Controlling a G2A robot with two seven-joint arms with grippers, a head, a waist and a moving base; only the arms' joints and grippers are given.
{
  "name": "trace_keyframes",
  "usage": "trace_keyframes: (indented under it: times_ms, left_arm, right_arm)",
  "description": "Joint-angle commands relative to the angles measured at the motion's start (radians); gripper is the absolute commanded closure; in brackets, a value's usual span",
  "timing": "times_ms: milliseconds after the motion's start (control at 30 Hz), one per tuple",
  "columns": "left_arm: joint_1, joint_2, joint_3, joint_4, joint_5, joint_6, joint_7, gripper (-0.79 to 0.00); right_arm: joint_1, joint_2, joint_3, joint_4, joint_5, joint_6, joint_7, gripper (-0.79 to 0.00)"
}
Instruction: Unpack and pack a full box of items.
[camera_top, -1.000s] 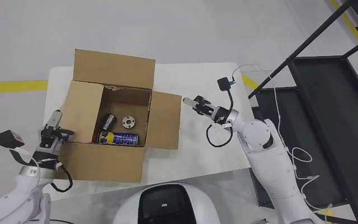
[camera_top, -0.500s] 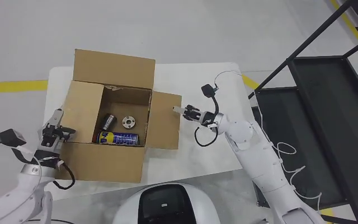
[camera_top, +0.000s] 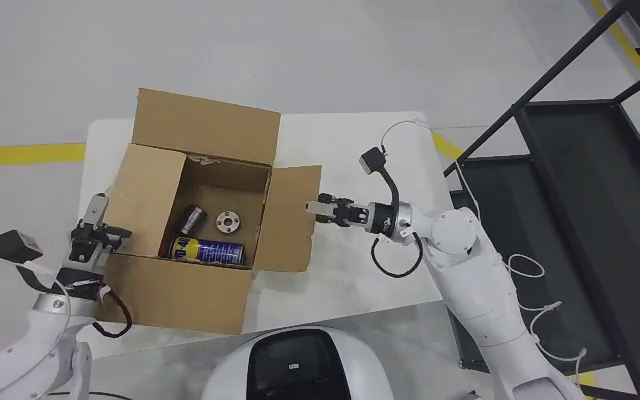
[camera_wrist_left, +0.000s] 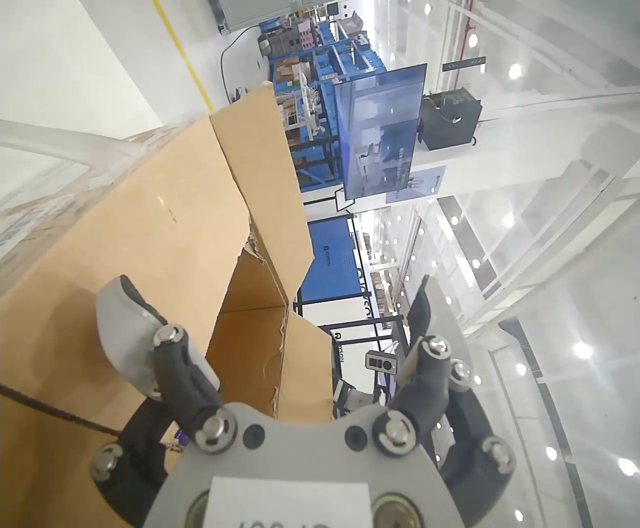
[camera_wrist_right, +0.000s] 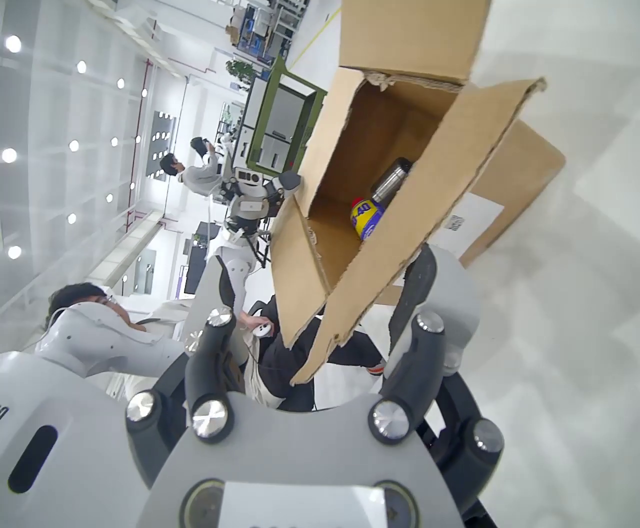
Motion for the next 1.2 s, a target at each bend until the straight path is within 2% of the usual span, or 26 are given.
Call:
trace_keyframes:
  times_ms: [0, 167, 367, 533, 667, 833, 933, 1033, 1167]
  left_arm:
    - [-0.001, 0.000, -0.001, -0.002, 0.000, 0.001, 0.002, -0.785]
    - [0.003, -0.002, -0.015, -0.018, -0.008, -0.033, 0.017, -0.785]
    - [0.027, -0.003, -0.108, -0.029, -0.088, -0.134, 0.012, -0.785]
    - [0.014, -0.001, -0.204, 0.023, -0.167, -0.109, 0.004, -0.785]
    - [-0.002, 0.001, -0.237, 0.077, -0.219, -0.065, -0.020, -0.785]
    - [0.022, 0.000, -0.223, 0.081, -0.233, -0.047, -0.081, -0.785]
    - [0.038, -0.004, -0.202, 0.070, -0.174, -0.114, -0.070, -0.785]
    - [0.048, -0.008, -0.171, 0.059, -0.110, -0.116, -0.024, -0.785]
    - [0.065, -0.016, -0.137, 0.043, -0.104, -0.100, 0.040, -0.785]
  right_arm:
    - [0.004, 0.002, -0.001, -0.024, -0.009, 0.002, -0.002, -0.616]
    - [0.023, 0.001, -0.031, -0.074, -0.047, 0.009, -0.043, -0.591]
    - [0.059, -0.007, -0.097, -0.108, -0.084, 0.010, -0.119, -0.566]
    - [0.089, -0.014, -0.151, -0.130, -0.138, 0.020, -0.177, -0.545]
    - [0.119, -0.022, -0.208, -0.140, -0.241, 0.054, -0.242, -0.542]
    - [0.173, -0.041, -0.297, -0.111, -0.335, 0.102, -0.336, -0.486]
    - [0.205, -0.053, -0.350, -0.082, -0.395, 0.130, -0.394, -0.486]
    - [0.229, -0.066, -0.397, -0.047, -0.432, 0.149, -0.432, -0.477]
    - [0.259, -0.081, -0.453, -0.008, -0.498, 0.183, -0.472, -0.372]
